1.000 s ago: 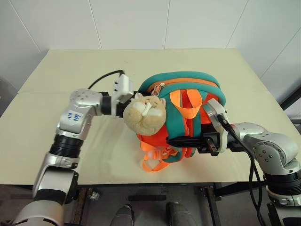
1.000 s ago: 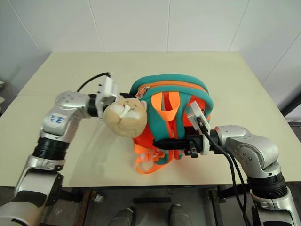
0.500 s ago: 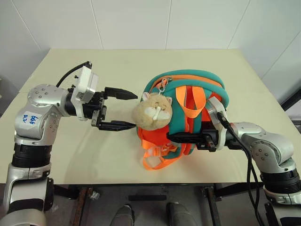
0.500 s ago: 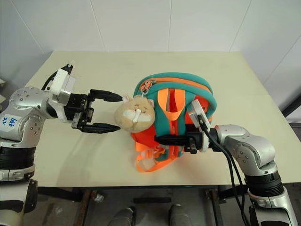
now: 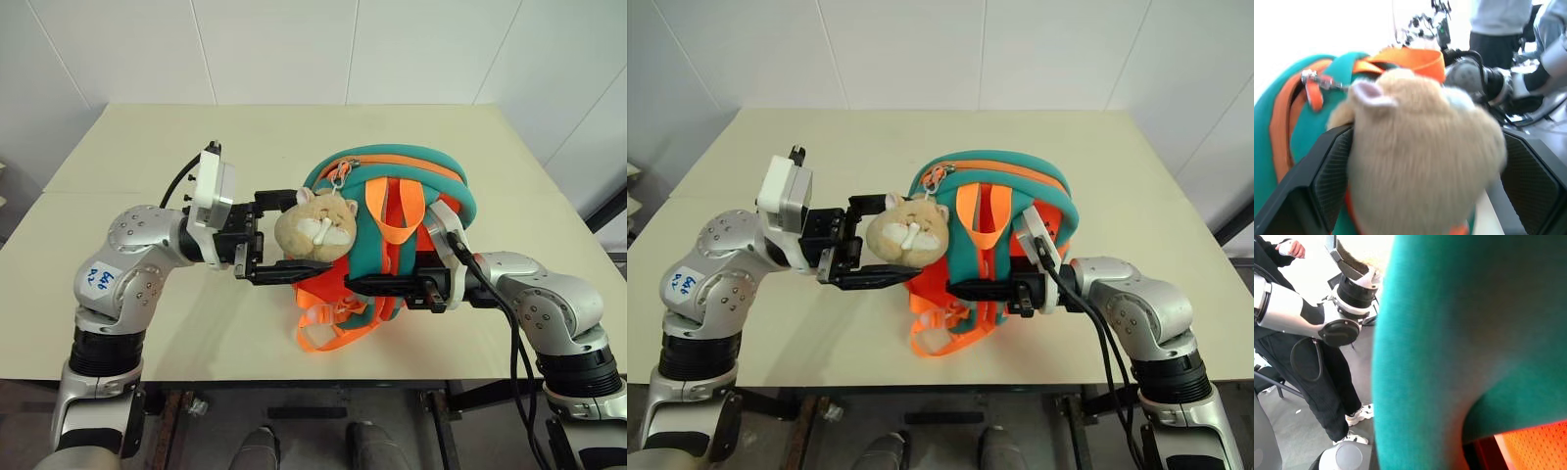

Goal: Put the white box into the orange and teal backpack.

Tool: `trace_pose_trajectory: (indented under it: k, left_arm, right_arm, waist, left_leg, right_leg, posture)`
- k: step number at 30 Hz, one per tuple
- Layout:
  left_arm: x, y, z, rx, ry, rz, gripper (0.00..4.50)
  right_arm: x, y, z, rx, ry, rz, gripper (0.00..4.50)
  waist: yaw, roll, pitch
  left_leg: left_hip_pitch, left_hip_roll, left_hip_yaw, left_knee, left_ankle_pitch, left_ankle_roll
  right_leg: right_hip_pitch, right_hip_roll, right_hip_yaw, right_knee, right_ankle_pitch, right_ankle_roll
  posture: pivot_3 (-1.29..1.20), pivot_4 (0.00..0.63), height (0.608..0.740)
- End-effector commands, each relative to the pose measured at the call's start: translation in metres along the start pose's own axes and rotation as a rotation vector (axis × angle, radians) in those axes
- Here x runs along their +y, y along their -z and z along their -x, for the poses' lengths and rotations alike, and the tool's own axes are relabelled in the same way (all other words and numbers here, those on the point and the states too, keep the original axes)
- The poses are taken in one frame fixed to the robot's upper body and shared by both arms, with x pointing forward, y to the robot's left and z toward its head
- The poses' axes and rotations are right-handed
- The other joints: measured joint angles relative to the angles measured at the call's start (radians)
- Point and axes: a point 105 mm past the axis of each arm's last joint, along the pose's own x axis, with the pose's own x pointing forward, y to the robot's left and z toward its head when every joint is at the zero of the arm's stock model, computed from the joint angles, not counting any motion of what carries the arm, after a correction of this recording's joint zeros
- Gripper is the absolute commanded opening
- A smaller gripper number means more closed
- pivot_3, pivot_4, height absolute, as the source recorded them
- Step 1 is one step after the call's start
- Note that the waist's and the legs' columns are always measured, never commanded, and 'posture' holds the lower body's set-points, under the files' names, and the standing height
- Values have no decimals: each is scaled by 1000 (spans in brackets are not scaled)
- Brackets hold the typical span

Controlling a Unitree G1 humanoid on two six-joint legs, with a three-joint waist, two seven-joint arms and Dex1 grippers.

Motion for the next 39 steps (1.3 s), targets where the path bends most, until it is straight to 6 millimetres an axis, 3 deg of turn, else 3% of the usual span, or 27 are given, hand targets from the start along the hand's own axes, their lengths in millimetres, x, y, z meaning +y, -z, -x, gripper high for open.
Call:
trace_pose_trajectory:
  k: [1,6,10,14,16,22,25,28,31,34,39]
  left_arm:
    - [5,-9,10,26,-41,-97,3893]
    - [22,-15,33,90,-109,-145,2344]
    - [37,-13,53,172,-180,-176,1554]
    - [62,-25,75,176,-316,-146,1531]
    - [65,-20,86,239,-322,-114,1531]
    - [58,33,105,434,-269,-22,1531]
    - [50,61,103,473,-231,14,1531]
    - [42,109,97,516,-210,91,1531]
    - [36,136,91,526,-203,126,1531]
    - [31,151,88,526,-212,147,1531]
    - [28,147,86,481,-221,139,1531]
  right_arm:
    - [5,-6,-1,-14,-16,41,0]
    - [4,-7,0,-19,-2,44,0]
    - [2,-7,0,-28,12,50,0]
    - [2,-6,3,-24,25,55,0]
    - [2,-6,7,-21,42,58,0]
    - [-1,-6,10,-22,76,67,0]
    - [-4,-8,12,-29,97,78,0]
    - [-8,-9,14,-36,126,84,0]
    - [-13,-6,15,-38,159,78,0]
    - [-27,0,21,-40,241,67,0]
    - [-39,7,31,-17,338,118,0]
  waist:
    - [0,0,0]
    - [2,0,0]
    - [0,0,0]
    - [2,0,0]
    - [-1,0,0]
    - [-4,0,0]
    - [-1,0,0]
    - [2,0,0]
    - [3,0,0]
    - [2,0,0]
    - [3,0,0]
  left_leg:
    - [0,0,0,0,0,0]
    - [0,0,0,0,0,0]
    - [0,0,0,0,0,0]
    - [0,0,0,-1,0,0]
    - [0,0,0,-1,0,0]
    - [1,0,0,-2,-1,1]
    - [1,0,0,-2,-1,1]
    - [1,0,0,-2,-1,1]
    - [0,0,0,-1,-1,1]
    - [0,0,0,-1,-1,1]
    - [1,0,0,-1,-1,1]
  right_leg:
    - [0,0,0,0,0,0]
    - [0,0,0,0,0,0]
    - [0,0,0,0,0,0]
    - [0,0,0,0,0,0]
    - [0,0,0,-1,0,0]
    - [-1,0,0,0,-1,-1]
    - [-1,0,0,0,-1,-1]
    - [0,0,0,0,-1,-1]
    - [0,0,0,0,-1,-1]
    - [0,0,0,-1,0,-1]
    - [0,0,0,1,0,-1]
  posture:
    - [0,150,740]
    - [0,150,740]
    - [0,150,740]
    - [0,150,740]
    - [0,150,740]
    - [0,150,740]
    - [0,150,740]
    - [0,150,740]
    - [0,150,740]
    - [0,150,740]
    - [0,150,740]
